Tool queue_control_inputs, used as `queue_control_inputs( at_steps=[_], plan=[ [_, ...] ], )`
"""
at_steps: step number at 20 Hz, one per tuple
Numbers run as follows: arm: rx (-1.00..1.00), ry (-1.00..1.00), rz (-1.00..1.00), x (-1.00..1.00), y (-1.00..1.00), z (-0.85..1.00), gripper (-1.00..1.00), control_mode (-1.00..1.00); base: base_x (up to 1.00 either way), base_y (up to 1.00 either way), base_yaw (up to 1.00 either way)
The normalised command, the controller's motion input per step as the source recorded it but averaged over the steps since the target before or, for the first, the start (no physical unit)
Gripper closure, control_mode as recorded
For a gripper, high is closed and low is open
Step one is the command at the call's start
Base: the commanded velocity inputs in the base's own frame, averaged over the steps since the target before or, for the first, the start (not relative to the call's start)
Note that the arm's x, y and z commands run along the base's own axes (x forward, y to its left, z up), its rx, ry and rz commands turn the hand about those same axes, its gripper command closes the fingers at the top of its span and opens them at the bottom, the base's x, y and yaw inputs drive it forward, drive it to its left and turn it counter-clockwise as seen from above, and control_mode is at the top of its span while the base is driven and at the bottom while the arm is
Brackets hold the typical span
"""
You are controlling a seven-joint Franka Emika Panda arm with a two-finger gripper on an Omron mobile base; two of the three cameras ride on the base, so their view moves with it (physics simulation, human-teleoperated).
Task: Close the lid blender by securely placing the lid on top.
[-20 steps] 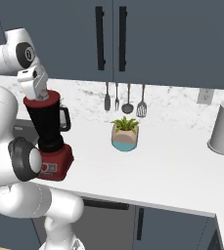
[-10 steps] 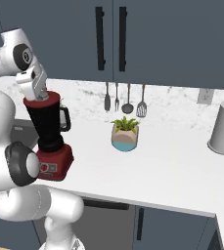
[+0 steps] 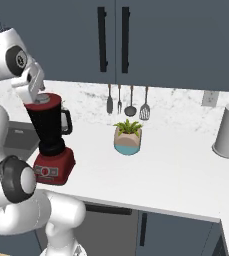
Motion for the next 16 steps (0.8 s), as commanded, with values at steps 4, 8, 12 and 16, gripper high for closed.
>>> queue_control_inputs(
  at_steps=[4, 8, 12, 16],
  plan=[
    [0.02, -0.3, 0.0, -0.56, 0.0, 0.07, -1.0, -1.0, 0.0, 0.0, 0.0],
    [0.05, -0.28, 0.0, -0.52, -0.07, 0.12, -1.0, -1.0, 0.0, 0.0, 0.0],
    [0.07, -0.22, 0.0, -0.49, -0.43, 0.02, -1.0, -1.0, 0.0, 0.0, 0.0],
    [0.02, -0.13, 0.0, -0.1, -0.84, 0.0, -1.0, -1.0, 0.0, 0.0, 0.0]
  ],
)
